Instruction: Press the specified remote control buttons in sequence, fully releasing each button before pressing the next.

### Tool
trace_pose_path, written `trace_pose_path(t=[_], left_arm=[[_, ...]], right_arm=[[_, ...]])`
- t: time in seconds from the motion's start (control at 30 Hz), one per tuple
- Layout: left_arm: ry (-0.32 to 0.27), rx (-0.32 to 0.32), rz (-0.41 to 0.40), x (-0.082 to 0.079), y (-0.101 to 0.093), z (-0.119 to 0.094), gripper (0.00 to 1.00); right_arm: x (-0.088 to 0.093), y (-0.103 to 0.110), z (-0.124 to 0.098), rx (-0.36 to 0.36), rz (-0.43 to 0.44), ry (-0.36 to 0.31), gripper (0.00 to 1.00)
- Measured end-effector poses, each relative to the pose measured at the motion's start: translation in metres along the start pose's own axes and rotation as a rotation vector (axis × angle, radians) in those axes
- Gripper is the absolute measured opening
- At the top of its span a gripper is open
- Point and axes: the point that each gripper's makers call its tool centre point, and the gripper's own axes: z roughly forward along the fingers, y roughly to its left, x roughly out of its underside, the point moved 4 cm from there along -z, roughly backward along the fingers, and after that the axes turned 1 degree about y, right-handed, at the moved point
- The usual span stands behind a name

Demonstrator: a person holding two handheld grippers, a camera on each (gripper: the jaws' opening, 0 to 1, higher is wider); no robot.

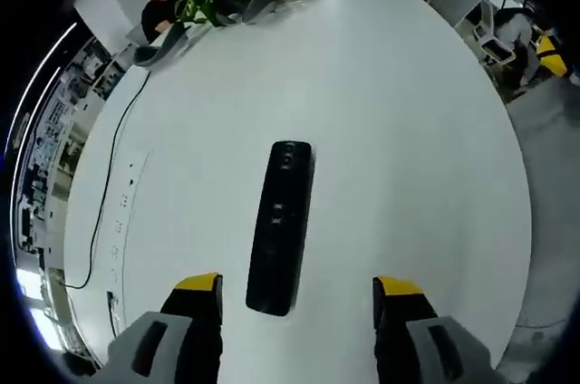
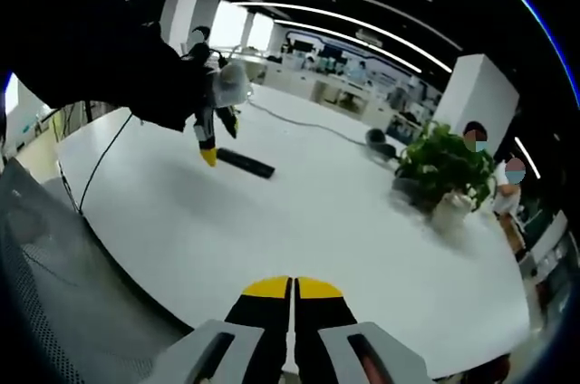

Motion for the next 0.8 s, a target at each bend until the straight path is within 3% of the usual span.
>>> trace_pose_path(t=[0.13, 0.27, 0.5, 0.73, 0.8], left_arm=[[0.022, 0.015, 0.021, 0.003, 0.004, 0.008, 0.57], [0.064, 0.025, 0.057, 0.009, 0.007, 0.014, 0.55], [0.065, 0.041, 0.023, 0.009, 0.013, 0.016, 0.53], [0.072, 0.118, -0.048, 0.013, 0.012, 0.019, 0.45], [0.059, 0.122, -0.031, 0.013, 0.011, 0.019, 0.45]], right_arm=[[0.002, 0.001, 0.001, -0.005, -0.006, 0.013, 0.00], [0.002, 0.004, 0.002, -0.016, -0.013, 0.023, 0.00], [0.005, 0.008, 0.004, -0.031, -0.032, 0.049, 0.00], [0.006, 0.009, 0.004, -0.033, -0.039, 0.054, 0.00], [0.007, 0.008, 0.005, -0.031, -0.038, 0.056, 0.00]])
